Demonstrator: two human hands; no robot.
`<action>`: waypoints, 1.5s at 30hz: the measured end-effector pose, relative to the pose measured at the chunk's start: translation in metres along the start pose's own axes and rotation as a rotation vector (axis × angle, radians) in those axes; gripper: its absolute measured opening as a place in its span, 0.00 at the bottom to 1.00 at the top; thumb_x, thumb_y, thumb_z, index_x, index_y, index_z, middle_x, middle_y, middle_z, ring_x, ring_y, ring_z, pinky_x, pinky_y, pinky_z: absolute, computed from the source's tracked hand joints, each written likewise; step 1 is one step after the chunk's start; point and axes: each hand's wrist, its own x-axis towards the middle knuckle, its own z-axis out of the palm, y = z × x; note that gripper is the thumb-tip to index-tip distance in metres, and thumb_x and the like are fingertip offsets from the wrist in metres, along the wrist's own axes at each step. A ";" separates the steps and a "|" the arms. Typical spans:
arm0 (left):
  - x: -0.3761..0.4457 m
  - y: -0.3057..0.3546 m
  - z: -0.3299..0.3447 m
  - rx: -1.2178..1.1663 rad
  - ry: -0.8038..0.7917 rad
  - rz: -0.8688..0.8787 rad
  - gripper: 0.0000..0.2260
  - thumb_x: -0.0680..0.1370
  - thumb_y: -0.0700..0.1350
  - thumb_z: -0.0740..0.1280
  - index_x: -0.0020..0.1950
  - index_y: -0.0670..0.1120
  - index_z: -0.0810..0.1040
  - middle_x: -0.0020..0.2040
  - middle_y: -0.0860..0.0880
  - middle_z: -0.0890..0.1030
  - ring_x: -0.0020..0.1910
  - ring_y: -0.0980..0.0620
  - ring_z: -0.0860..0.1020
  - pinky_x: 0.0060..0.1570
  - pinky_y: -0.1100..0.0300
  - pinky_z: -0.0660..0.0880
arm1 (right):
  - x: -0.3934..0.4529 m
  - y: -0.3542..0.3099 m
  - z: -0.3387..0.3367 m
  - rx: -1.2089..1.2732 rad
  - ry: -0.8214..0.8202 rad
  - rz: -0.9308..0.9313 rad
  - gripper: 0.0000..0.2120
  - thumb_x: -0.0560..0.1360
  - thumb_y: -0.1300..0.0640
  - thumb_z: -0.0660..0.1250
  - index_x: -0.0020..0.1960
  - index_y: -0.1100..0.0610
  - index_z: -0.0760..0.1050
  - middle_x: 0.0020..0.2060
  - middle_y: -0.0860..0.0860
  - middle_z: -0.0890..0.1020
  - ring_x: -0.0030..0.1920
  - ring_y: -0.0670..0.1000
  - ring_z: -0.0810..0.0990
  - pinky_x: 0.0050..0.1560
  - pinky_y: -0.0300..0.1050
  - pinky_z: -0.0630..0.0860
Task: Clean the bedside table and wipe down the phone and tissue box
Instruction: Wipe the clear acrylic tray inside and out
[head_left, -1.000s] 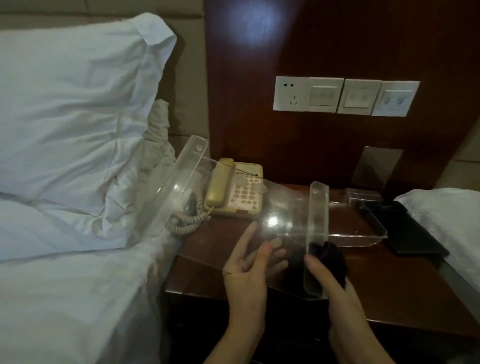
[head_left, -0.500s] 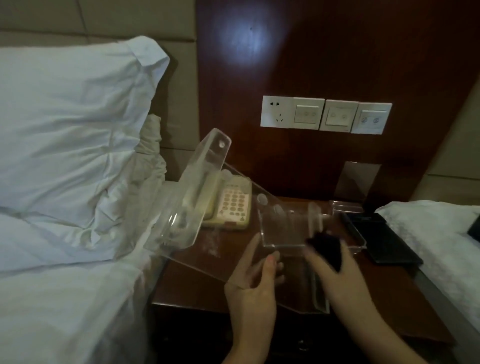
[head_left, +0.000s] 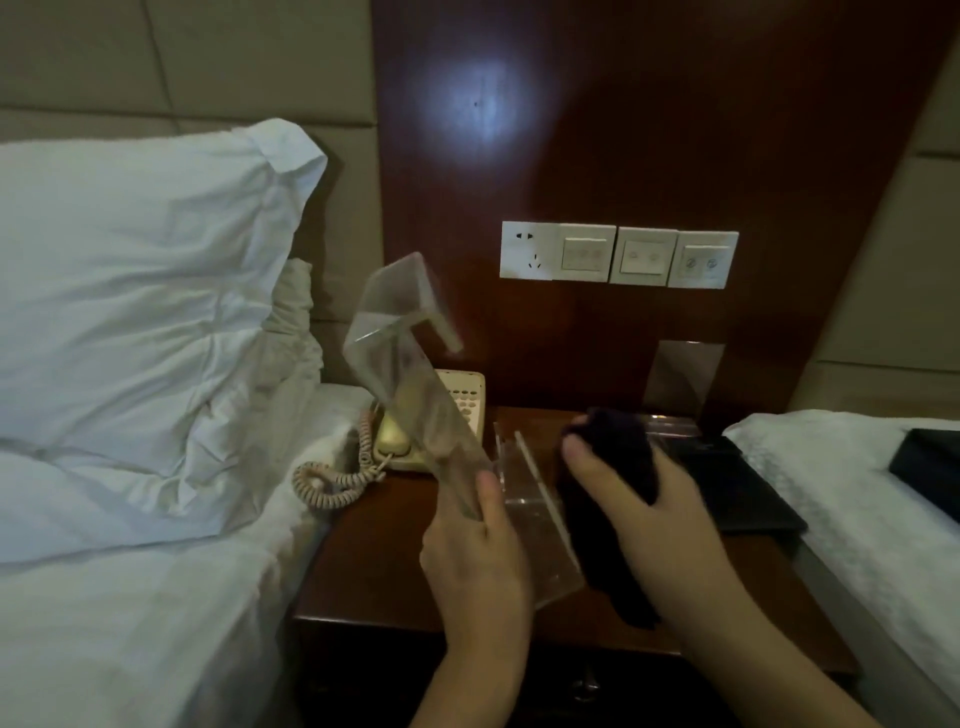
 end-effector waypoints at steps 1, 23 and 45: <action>-0.001 0.005 0.000 0.024 0.015 0.042 0.15 0.85 0.52 0.57 0.70 0.56 0.73 0.48 0.62 0.77 0.47 0.67 0.75 0.47 0.71 0.66 | 0.000 -0.005 0.005 0.012 -0.038 0.010 0.16 0.63 0.38 0.68 0.48 0.40 0.78 0.40 0.35 0.84 0.40 0.37 0.83 0.39 0.35 0.76; -0.014 0.020 0.037 0.279 -0.444 0.206 0.48 0.66 0.84 0.49 0.81 0.61 0.58 0.80 0.63 0.57 0.79 0.61 0.53 0.79 0.51 0.58 | 0.025 -0.015 -0.055 0.007 0.457 -0.058 0.08 0.75 0.57 0.72 0.39 0.48 0.77 0.37 0.53 0.82 0.42 0.56 0.82 0.47 0.56 0.80; 0.001 -0.009 -0.010 -0.525 -0.279 -0.693 0.32 0.64 0.54 0.76 0.64 0.39 0.79 0.45 0.44 0.84 0.35 0.50 0.81 0.27 0.60 0.74 | -0.011 0.068 -0.085 0.235 0.242 0.263 0.12 0.67 0.52 0.78 0.50 0.48 0.84 0.50 0.51 0.86 0.52 0.55 0.84 0.56 0.56 0.79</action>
